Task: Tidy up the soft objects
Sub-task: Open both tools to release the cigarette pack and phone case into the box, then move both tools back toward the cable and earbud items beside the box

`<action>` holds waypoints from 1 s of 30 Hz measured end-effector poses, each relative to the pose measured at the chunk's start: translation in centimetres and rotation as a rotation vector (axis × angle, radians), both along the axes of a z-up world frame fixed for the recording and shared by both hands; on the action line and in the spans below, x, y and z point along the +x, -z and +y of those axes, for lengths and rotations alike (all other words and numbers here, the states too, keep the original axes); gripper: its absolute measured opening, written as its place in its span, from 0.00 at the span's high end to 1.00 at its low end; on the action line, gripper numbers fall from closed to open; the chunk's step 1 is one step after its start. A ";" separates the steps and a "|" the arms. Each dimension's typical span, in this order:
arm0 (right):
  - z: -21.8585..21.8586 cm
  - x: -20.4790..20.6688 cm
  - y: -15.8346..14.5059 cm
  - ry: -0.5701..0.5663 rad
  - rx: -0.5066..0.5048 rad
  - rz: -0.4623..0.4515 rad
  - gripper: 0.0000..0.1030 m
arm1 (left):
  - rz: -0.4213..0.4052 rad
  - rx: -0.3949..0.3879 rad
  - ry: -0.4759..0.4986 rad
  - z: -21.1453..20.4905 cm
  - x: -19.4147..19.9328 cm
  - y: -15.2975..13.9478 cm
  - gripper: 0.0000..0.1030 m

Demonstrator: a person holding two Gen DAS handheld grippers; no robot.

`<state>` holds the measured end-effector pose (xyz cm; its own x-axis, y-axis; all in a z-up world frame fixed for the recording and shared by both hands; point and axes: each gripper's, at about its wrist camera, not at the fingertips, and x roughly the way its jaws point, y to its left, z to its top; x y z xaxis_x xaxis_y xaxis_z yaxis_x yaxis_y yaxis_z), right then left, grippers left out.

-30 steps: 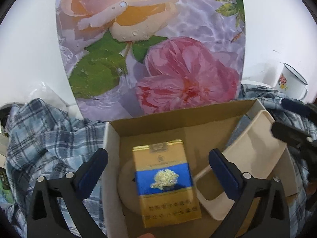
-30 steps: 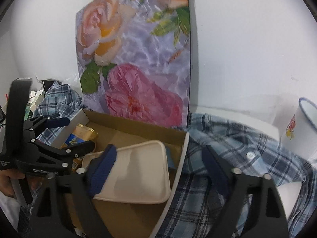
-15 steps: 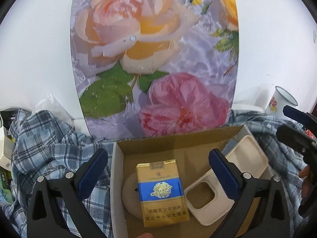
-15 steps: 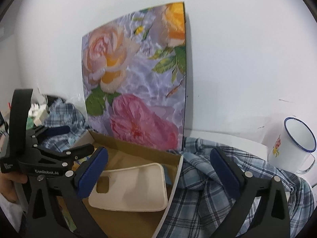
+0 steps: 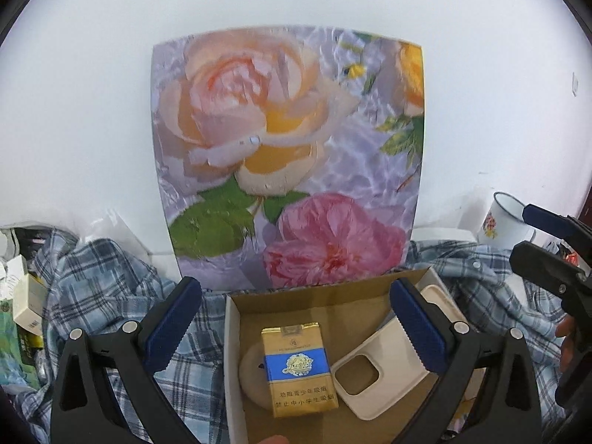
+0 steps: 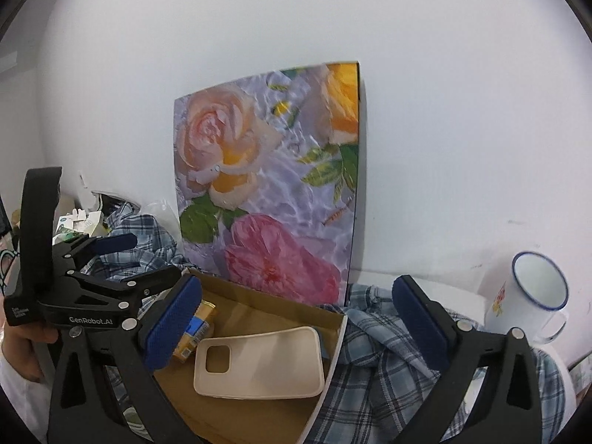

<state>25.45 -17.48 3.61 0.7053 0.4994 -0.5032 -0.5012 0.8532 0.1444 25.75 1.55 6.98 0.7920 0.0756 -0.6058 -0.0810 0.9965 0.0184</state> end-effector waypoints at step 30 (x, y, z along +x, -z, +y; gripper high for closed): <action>0.5 -7.7 -9.7 -0.081 0.012 -0.264 0.00 | -0.226 0.024 0.096 -3.7 -7.1 -9.7 0.00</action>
